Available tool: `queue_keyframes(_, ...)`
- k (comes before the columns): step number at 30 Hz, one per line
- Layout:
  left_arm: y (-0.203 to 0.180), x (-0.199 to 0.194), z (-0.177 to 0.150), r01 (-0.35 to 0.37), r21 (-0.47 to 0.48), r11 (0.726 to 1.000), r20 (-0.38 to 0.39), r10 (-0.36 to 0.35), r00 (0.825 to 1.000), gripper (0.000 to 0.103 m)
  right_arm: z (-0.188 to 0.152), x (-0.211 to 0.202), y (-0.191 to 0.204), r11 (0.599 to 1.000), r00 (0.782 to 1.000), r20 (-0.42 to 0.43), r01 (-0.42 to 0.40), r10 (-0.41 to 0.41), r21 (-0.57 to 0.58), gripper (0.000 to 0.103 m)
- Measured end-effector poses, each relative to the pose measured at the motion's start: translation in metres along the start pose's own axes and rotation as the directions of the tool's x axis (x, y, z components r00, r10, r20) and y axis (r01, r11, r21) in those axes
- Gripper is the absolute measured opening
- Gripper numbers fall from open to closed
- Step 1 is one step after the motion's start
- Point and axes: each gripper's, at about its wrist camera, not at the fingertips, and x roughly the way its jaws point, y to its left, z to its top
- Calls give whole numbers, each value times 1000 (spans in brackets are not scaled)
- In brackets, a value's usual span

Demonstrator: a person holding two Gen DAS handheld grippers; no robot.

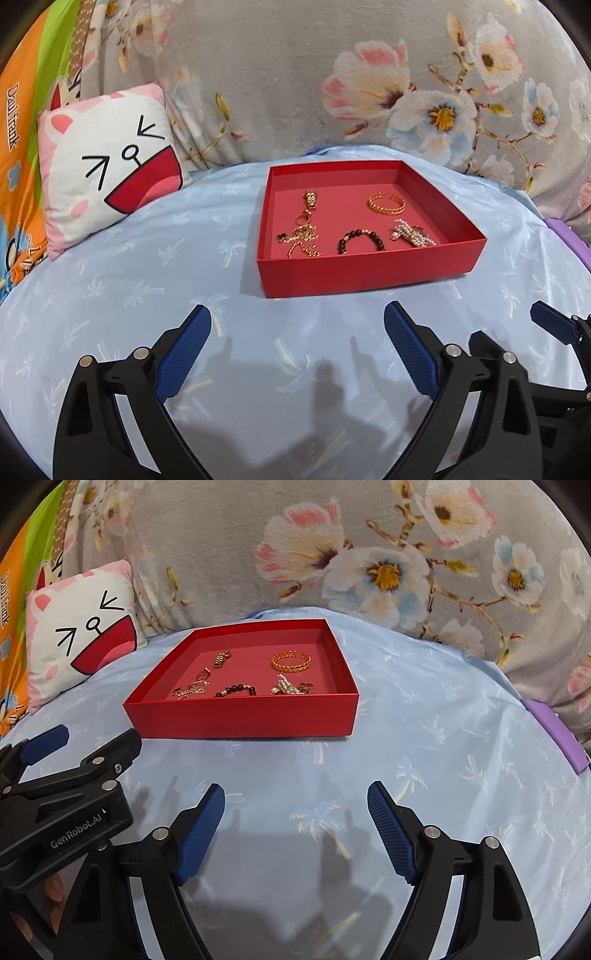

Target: Organize jewelry

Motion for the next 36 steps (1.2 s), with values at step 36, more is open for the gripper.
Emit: queue_keyframes(36, -4, 11, -4, -61, 50, 997, -74, 64, 995, 93, -1, 4, -2, 1000, 1000, -19, -3, 3, 16, 79)
